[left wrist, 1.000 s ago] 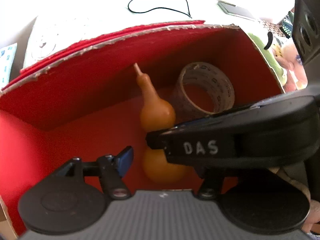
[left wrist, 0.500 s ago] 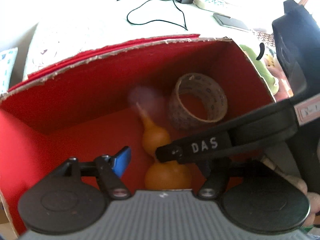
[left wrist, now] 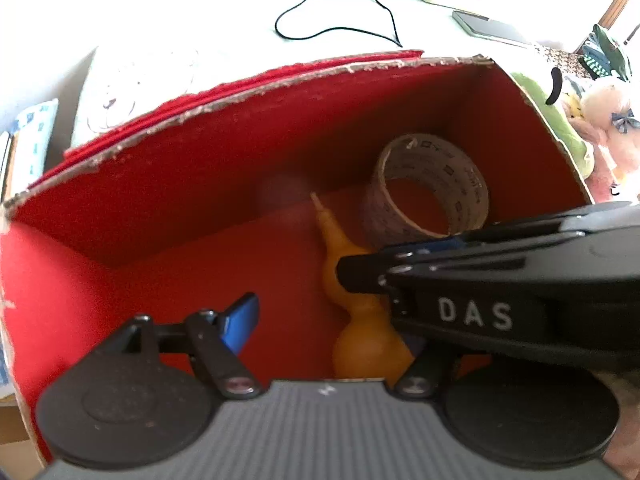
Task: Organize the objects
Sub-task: 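Lower the gourd onto the box floor and open the right gripper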
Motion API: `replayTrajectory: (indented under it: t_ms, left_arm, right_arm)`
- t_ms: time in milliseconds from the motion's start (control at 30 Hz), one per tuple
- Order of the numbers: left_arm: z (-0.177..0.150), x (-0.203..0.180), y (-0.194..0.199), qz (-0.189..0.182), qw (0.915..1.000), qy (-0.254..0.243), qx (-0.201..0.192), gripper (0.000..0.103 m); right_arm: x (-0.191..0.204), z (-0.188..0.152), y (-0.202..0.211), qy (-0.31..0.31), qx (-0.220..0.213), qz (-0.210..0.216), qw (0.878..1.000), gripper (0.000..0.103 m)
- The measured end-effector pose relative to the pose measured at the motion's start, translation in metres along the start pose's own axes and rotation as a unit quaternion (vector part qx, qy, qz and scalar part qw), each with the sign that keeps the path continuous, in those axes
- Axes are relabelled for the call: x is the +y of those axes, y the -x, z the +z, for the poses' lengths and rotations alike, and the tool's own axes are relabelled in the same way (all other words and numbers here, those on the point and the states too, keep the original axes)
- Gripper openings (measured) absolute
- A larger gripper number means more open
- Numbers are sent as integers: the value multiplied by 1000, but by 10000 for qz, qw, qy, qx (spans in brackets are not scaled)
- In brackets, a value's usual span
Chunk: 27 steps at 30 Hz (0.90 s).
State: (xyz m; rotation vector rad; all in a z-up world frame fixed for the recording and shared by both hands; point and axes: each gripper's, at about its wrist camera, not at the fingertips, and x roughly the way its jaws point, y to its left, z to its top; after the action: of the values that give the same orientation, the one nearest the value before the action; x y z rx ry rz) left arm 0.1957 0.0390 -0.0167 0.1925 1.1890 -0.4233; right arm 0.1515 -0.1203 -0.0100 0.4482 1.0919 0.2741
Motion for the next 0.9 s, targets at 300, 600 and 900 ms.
replayTrajectory:
  t_ms: [300, 600, 900]
  left_arm:
    - [-4, -3, 8, 618, 9978, -17, -253, 69]
    - [-1, -5, 6, 1015, 9943, 0, -313, 69]
    - [-1, -12, 3, 1249, 9912, -50, -443, 69]
  right_arm:
    - [21, 7, -5, 343, -548, -444, 9969, 27]
    - [26, 2, 3, 401, -802, -578, 9943, 24]
    - [23, -4, 11, 352, -1084, -433, 9925, 22]
